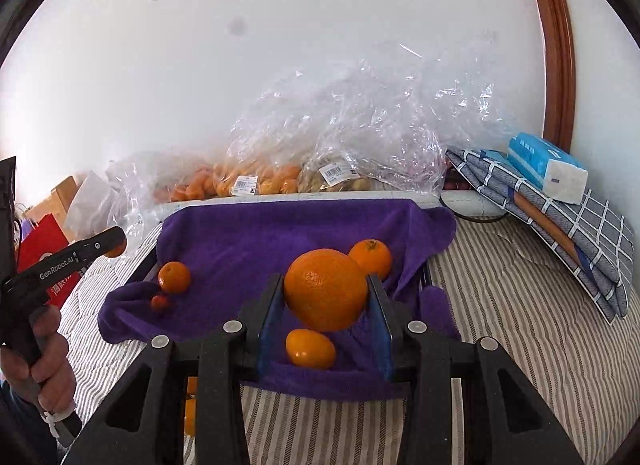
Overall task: Organize fruits
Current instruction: 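Lift both held oranges and carry them over the purple towel, then lower the oranges onto the towel and open both tools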
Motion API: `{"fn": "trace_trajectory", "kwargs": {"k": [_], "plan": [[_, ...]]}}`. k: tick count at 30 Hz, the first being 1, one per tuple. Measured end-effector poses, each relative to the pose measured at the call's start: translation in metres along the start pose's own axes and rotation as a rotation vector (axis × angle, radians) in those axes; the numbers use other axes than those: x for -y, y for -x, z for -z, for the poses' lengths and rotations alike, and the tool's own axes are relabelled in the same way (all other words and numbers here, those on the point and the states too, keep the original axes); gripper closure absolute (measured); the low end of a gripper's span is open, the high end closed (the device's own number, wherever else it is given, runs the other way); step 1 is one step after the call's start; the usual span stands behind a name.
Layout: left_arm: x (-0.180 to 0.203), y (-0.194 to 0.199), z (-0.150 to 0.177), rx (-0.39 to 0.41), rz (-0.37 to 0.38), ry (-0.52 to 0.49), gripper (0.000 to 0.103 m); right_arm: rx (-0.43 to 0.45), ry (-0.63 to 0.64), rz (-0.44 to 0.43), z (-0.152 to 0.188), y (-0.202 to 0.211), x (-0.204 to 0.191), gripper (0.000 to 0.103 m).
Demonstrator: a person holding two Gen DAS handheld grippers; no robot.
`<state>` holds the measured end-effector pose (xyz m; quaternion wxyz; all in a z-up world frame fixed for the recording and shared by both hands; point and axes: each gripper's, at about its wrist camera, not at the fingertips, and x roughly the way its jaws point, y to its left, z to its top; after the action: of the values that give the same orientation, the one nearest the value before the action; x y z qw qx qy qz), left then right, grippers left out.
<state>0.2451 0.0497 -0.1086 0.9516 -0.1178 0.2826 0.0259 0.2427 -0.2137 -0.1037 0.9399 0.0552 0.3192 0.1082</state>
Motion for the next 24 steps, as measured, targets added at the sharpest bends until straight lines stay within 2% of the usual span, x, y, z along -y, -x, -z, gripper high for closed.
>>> {"fn": "trace_trajectory", "kwargs": {"k": [6, 9, 24], "plan": [[-0.001, -0.02, 0.018, -0.049, 0.014, -0.02, 0.067, -0.035, -0.001, -0.001, 0.01, -0.024, 0.005, 0.063], [-0.002, -0.021, 0.022, -0.045, 0.008, -0.016, 0.067, -0.052, -0.002, 0.009, 0.013, -0.03, 0.005, 0.063], [0.008, -0.03, 0.03, -0.092, 0.029, -0.052, 0.067, -0.095, 0.033, 0.014, 0.023, -0.046, 0.003, 0.063]]}}
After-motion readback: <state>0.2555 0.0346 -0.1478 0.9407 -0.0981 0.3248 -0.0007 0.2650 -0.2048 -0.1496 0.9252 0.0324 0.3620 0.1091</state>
